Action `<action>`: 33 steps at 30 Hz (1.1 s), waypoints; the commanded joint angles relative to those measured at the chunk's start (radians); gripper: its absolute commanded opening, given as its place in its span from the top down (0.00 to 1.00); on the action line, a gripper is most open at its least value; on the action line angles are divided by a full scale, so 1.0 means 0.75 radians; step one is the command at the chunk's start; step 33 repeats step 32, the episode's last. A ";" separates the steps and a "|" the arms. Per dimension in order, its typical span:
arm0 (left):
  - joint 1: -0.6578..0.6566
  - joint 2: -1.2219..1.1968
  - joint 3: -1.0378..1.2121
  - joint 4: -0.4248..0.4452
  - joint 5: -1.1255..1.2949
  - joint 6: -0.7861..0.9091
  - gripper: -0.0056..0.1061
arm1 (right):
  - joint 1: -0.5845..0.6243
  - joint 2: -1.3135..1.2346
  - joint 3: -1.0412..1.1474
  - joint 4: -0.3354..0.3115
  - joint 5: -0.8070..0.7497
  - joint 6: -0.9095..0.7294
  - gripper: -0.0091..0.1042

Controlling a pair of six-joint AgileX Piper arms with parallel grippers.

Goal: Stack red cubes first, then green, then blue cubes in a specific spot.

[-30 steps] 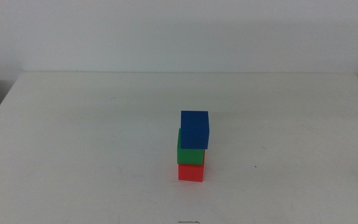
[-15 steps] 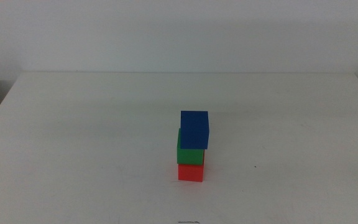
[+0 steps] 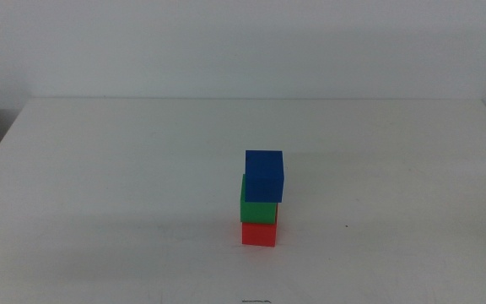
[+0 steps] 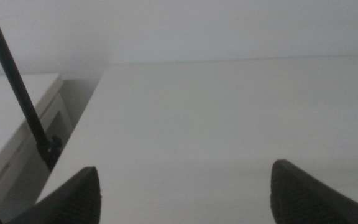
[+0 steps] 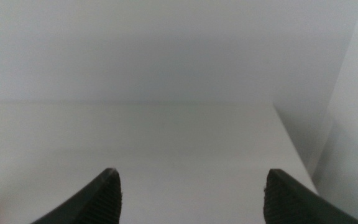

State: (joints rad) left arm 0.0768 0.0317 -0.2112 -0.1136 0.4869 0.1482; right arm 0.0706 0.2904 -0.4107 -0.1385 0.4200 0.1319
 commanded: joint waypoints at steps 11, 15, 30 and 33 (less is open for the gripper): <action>0.002 -0.088 0.251 -0.015 -0.363 -0.020 0.11 | -0.010 -0.425 0.506 -0.043 -0.116 -0.015 0.40; 0.002 -0.088 0.322 -0.014 -0.422 -0.020 0.11 | -0.010 -0.430 0.562 -0.042 -0.144 -0.015 0.40; -0.021 -0.089 0.317 -0.009 -0.429 -0.020 0.11 | -0.010 -0.430 0.563 -0.044 -0.129 -0.015 0.40; -0.020 -0.089 0.317 -0.009 -0.429 -0.020 0.11 | -0.010 -0.430 0.563 -0.044 -0.129 -0.015 0.40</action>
